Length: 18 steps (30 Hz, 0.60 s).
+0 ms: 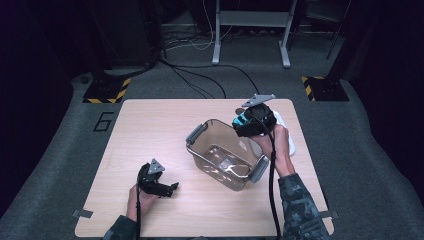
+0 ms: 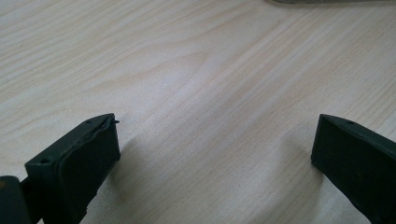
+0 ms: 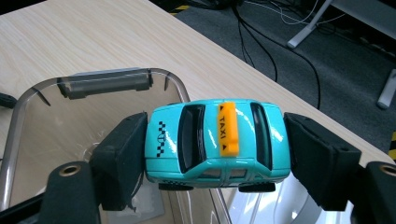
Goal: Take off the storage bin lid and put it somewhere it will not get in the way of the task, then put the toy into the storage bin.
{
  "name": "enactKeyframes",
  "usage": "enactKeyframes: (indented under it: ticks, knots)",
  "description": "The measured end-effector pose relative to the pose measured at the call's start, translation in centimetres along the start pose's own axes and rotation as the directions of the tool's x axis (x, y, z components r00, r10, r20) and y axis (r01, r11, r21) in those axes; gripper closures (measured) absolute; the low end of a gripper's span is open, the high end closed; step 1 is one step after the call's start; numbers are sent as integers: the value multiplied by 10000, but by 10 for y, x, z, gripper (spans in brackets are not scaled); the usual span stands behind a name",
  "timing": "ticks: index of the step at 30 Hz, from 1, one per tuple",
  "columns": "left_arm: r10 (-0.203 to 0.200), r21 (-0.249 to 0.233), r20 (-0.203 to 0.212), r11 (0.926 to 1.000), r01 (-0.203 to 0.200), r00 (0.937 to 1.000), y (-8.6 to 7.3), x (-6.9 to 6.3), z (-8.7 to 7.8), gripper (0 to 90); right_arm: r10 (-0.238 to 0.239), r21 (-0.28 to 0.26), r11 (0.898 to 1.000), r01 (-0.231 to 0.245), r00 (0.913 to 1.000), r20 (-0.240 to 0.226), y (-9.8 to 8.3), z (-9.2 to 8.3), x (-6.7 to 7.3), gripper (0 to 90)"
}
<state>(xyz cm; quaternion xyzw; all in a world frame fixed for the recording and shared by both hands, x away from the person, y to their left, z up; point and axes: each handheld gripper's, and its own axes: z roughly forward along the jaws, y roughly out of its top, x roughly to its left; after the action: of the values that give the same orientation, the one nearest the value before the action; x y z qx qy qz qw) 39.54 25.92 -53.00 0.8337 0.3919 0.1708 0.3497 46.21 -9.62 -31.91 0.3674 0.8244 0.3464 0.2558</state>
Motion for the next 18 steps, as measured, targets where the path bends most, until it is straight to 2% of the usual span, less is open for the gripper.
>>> enactKeyframes:
  ticks: [2, 3, 7, 13, 18]
  knots:
    - [1, -2, 1, 10000, -1, 10000, 0, 0, 0, 6, -38, 24, 10000, 38, 10000, -33, 1, 2, 1, 243]
    - [-18, -5, 7, 10000, 18, 10000, 0, 0, 0, 6, -215, -23, 9998, 215, 9998, -49, 2, 3, 1, 243]
    - [-19, 12, 19, 10000, 19, 10000, 0, 0, 0, 7, -70, 133, 9999, 73, 9998, -196, 4, 7, 6, 243]
    - [-16, 11, 20, 10000, 16, 10000, 0, 0, 0, 7, -290, 206, 9993, 299, 9986, -433, 7, 17, 9, 243]
    - [-14, 11, 23, 10000, 14, 10000, 0, 0, 0, 7, -253, 474, 9985, 279, 9982, -549, 9, 26, 13, 242]
